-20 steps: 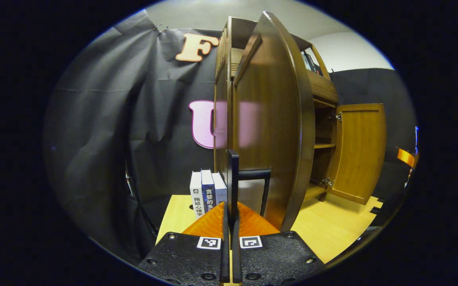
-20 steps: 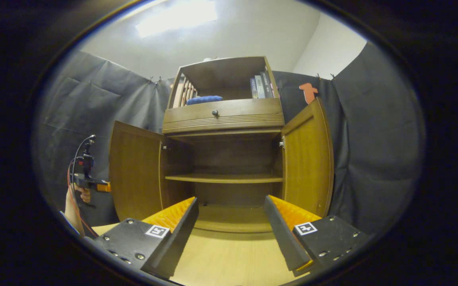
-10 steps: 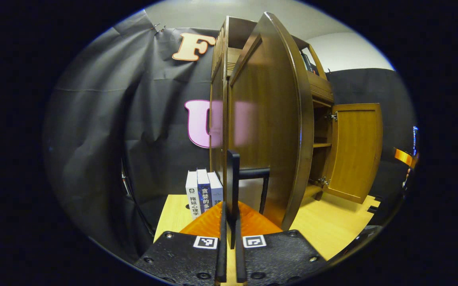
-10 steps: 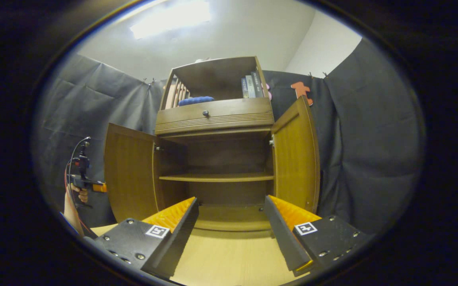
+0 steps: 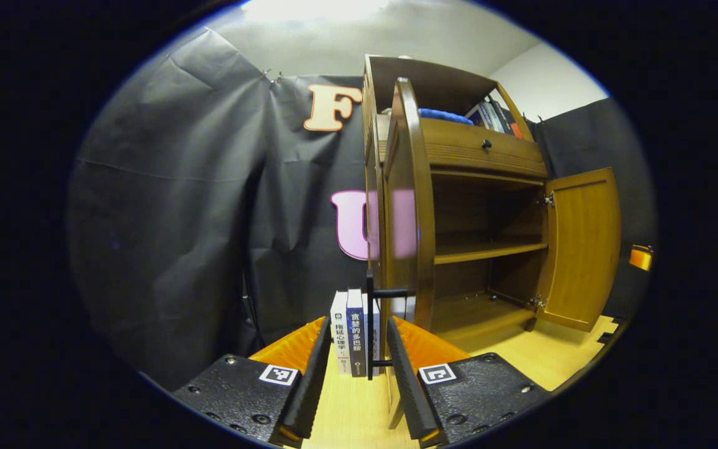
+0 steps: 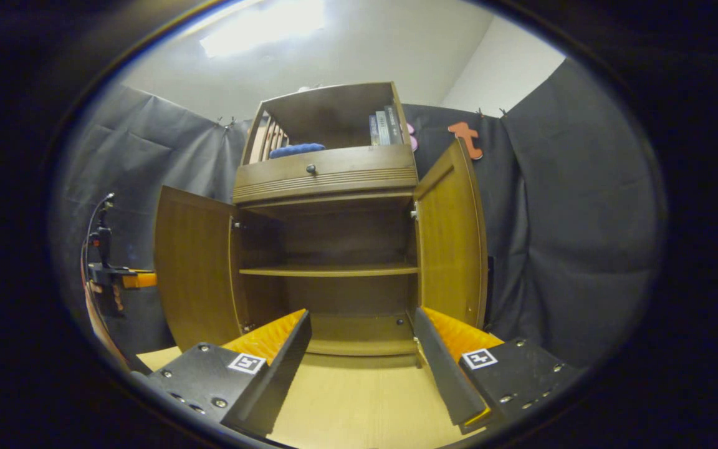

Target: Open the right door of the double-door shoe cabinet with the right hand, and open the left door with the left hand.

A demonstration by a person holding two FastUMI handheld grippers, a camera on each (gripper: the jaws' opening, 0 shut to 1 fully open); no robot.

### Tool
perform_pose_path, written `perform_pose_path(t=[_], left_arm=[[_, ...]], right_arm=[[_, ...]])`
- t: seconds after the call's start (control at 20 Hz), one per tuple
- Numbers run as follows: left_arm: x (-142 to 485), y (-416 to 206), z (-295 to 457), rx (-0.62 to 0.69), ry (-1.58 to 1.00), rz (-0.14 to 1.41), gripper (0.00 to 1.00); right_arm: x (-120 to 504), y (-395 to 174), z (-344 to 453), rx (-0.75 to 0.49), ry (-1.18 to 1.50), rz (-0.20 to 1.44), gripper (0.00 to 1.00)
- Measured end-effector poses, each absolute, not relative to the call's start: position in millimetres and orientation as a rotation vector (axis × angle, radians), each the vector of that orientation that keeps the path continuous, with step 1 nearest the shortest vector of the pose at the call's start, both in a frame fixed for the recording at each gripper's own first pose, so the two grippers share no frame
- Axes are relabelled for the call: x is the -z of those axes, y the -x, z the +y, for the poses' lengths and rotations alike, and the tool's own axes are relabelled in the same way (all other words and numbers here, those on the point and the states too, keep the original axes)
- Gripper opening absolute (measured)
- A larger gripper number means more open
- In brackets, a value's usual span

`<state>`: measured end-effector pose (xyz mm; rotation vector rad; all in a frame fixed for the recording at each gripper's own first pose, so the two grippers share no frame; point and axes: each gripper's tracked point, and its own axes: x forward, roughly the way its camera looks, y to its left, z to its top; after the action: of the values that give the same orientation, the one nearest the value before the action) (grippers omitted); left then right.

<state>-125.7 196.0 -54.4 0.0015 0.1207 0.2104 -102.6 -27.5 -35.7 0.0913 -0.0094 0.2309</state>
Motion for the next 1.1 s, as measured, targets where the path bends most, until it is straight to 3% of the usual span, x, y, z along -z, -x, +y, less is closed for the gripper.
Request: perform_pose_path(t=[0.2,0.5,0.55,0.6,0.7,0.8,0.85,0.9,1.1], left_arm=[[24,136,189,-0.266,-0.024,0.035,0.6],[1,125,130,-0.161,0.006,-0.019,0.75],[-4,122,121,-0.149,0.015,-0.028,0.77],[-9,118,109,-0.132,0.018,-0.038,0.78],[-15,108,90,-0.116,0.021,-0.049,0.8],[-22,96,75,-0.12,0.022,-0.067,0.81],[-22,91,68,-0.128,0.021,-0.071,0.83],[-23,84,62,-0.135,0.022,-0.07,0.86],[-12,58,29,-0.141,0.037,-0.034,0.92]], right_arm=[[38,101,-31,-0.228,-0.097,-0.004,0.98],[36,97,-42,-0.205,-0.111,-0.005,0.99],[36,96,-42,-0.205,-0.11,-0.004,0.94],[35,95,-41,-0.205,-0.101,-0.004,0.99],[29,90,-44,-0.187,-0.091,-0.016,0.98],[24,84,-37,-0.196,-0.095,-0.017,1.0],[22,81,-36,-0.199,-0.094,-0.018,0.94],[18,78,-34,-0.199,-0.09,-0.021,0.98],[-5,75,-29,-0.202,-0.083,-0.074,0.99]])
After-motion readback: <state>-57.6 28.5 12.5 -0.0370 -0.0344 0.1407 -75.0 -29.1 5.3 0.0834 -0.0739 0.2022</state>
